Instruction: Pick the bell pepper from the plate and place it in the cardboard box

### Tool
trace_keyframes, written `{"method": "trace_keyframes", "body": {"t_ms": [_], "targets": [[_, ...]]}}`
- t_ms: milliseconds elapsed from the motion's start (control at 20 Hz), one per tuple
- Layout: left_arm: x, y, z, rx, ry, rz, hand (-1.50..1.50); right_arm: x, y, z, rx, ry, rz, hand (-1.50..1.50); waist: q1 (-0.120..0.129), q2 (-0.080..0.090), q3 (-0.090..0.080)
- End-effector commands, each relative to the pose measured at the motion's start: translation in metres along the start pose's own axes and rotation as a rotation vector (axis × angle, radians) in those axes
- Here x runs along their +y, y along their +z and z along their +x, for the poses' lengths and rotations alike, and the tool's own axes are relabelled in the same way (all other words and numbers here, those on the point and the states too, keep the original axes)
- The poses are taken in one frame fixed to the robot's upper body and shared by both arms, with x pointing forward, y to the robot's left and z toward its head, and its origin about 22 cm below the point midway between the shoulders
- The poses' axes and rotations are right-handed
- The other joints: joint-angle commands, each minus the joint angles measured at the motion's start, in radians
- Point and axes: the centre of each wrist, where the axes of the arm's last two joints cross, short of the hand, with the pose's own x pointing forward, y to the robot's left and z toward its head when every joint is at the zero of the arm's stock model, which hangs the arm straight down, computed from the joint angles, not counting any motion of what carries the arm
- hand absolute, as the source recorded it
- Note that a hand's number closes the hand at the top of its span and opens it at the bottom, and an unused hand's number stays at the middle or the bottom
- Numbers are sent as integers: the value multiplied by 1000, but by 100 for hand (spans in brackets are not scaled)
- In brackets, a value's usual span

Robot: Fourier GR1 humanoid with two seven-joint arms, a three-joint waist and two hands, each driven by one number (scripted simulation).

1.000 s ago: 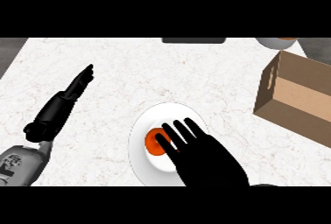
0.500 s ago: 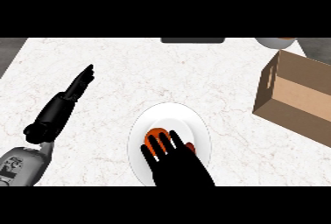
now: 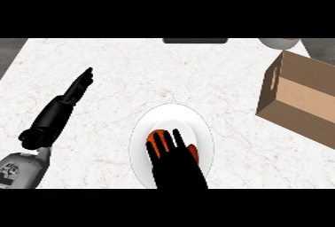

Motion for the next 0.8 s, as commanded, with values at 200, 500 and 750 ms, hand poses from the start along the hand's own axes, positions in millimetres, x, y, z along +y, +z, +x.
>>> {"method": "trace_keyframes", "body": {"t_ms": [200,500,750], "targets": [[3,4,1,-11,-8,-17,0,21,-32,-12,109,72,53,-150,4,1,0],[-7,-8,-14,11,7,0,0,32,-42,-15,109,46,41,-150,-1,2,0],[4,4,2,8,1,-7,0,35,-39,-17,78,16,48,-150,0,1,0]]}}
